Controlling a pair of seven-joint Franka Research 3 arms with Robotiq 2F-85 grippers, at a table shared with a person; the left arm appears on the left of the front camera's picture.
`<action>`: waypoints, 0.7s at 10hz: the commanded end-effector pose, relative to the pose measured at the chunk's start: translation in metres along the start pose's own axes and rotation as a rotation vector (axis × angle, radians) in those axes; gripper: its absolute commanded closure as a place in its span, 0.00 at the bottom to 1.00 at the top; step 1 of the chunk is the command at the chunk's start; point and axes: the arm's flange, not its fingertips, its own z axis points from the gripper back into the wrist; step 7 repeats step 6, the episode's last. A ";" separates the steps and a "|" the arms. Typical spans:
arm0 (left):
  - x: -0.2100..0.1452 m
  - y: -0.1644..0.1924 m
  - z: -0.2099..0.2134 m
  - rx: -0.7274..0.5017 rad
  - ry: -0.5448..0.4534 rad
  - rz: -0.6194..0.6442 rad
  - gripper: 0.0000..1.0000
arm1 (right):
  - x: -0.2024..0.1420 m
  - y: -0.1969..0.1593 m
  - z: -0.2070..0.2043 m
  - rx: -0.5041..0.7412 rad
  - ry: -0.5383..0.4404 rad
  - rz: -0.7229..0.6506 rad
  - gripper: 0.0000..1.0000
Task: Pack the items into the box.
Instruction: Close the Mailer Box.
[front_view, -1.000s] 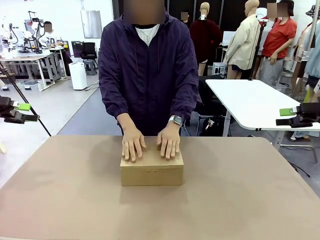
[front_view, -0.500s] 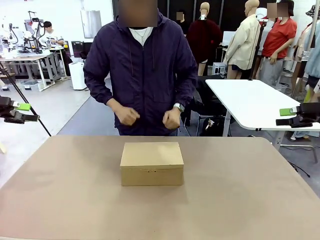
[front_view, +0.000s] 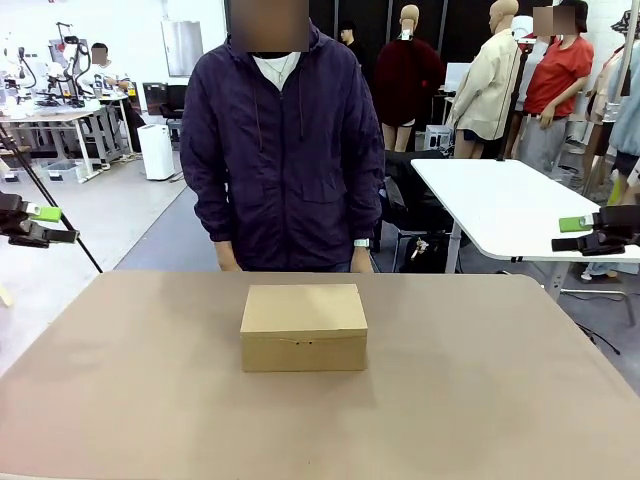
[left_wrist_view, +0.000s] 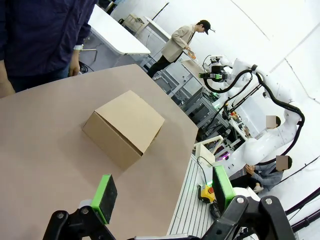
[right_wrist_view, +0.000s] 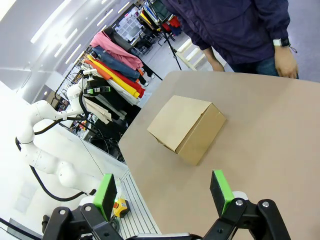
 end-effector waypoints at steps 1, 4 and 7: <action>0.001 -0.004 0.000 -0.013 -0.017 -0.003 0.00 | 0.006 0.002 0.001 0.017 -0.023 -0.017 0.00; 0.001 -0.004 0.000 -0.013 -0.017 -0.003 0.00 | 0.006 0.002 0.001 0.017 -0.023 -0.017 0.00; 0.001 -0.004 0.000 -0.013 -0.017 -0.003 0.00 | 0.006 0.002 0.001 0.017 -0.023 -0.017 0.00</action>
